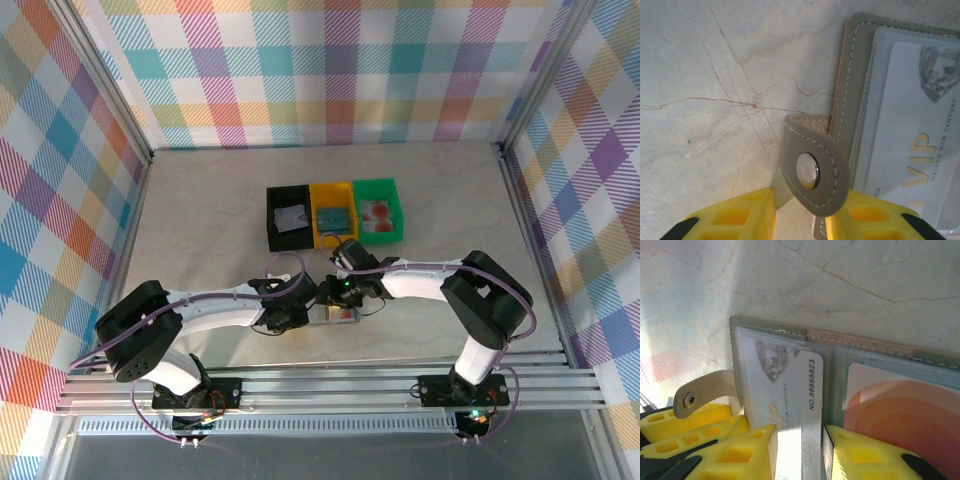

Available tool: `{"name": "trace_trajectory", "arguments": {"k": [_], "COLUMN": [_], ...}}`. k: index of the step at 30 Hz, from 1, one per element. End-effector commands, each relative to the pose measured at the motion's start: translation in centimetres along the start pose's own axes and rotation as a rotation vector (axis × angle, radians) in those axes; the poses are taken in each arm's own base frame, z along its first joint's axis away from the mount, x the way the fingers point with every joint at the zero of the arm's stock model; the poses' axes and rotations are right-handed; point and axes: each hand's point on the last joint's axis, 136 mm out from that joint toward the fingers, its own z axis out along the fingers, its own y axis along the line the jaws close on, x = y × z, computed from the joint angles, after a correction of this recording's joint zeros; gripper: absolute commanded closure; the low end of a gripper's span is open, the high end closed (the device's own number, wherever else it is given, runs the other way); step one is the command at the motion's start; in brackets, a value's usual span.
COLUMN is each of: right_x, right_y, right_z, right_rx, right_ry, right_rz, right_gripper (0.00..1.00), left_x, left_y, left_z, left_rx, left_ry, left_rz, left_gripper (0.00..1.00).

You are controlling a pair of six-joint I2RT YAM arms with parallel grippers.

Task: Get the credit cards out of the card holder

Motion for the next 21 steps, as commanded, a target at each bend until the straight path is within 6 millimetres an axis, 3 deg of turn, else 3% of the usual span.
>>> {"name": "trace_trajectory", "arguments": {"k": [1,9,21], "right_x": [-0.3,1.0,1.9], "right_y": [-0.7,-0.2,1.2], "right_z": [0.6,1.8,1.6], "right_rx": [0.054,-0.004,-0.134], "right_ry": [-0.02,0.013,0.018], "right_rz": [-0.019,-0.034,-0.046], "right_gripper": [0.7,0.7,0.81], "left_x": [3.5,3.6,3.8], "left_y": [-0.4,-0.5,-0.4], "left_z": [5.1,5.3,5.7], "left_rx": [0.05,0.052,0.051], "left_ry": [0.134,0.139,0.146], "left_rz": [0.002,0.003,0.003], "left_gripper": [0.7,0.71,0.72]}}
